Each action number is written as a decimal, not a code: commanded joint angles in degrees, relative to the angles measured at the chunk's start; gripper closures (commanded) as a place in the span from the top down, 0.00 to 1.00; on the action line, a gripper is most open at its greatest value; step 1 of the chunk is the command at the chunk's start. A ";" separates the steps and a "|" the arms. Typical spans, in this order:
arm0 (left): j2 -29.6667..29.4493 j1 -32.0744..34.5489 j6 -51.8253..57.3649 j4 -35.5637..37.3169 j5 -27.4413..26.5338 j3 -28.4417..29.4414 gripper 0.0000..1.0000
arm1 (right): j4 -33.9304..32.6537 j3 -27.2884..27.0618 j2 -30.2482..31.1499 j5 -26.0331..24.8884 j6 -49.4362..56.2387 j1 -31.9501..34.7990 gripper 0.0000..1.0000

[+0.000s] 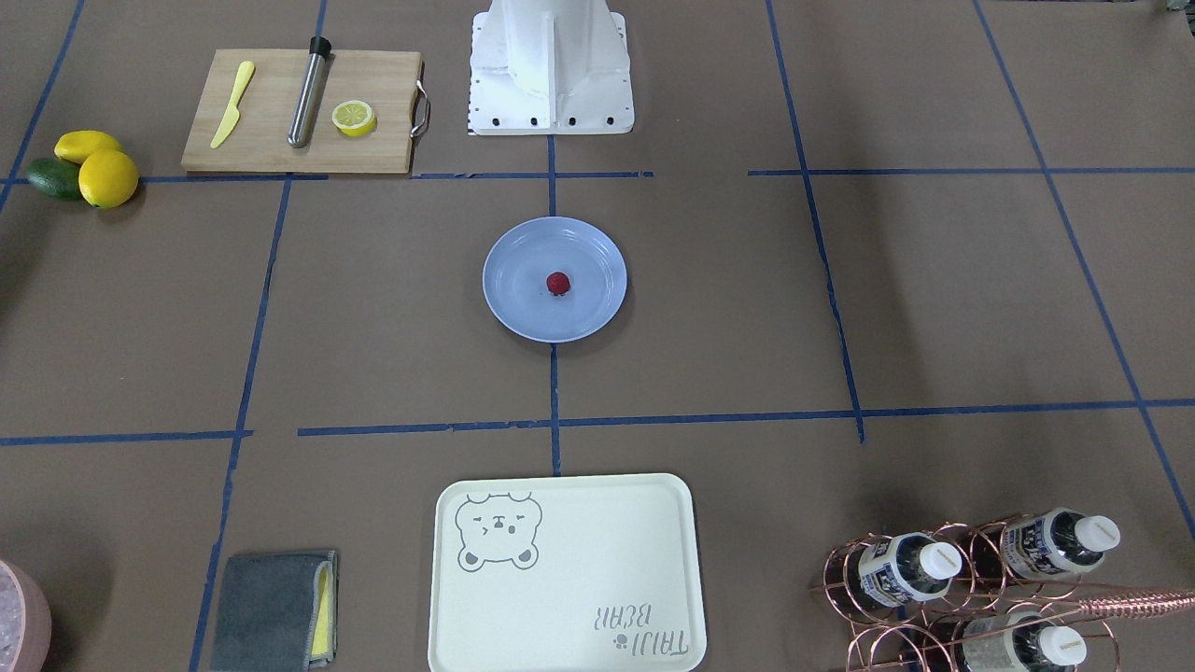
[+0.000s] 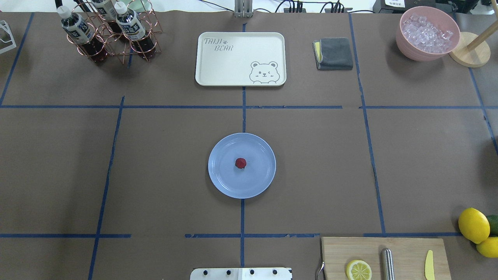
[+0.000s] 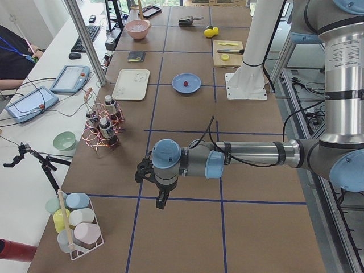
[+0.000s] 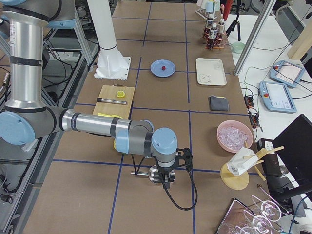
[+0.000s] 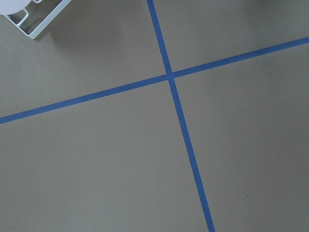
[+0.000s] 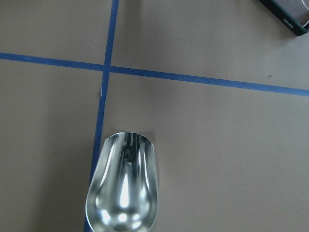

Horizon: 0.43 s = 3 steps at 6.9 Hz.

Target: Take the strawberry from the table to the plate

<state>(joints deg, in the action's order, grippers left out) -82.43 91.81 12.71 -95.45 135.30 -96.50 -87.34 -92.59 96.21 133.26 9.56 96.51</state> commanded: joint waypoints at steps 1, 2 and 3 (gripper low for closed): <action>0.77 0.03 0.04 0.00 -0.03 -0.44 1.00 | -0.02 -0.57 -0.93 0.69 -2.53 -2.19 1.00; 0.69 0.03 -0.05 0.00 0.06 -0.35 1.00 | 0.07 -0.58 -1.02 0.77 -3.58 -3.08 1.00; 0.69 0.03 -0.05 0.00 0.06 -0.35 1.00 | 0.16 -0.66 -1.02 1.03 -4.02 -3.08 1.00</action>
<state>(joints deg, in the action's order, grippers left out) -81.77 91.84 12.69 -95.45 135.33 -96.82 -87.29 -93.14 95.32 134.04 6.39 93.93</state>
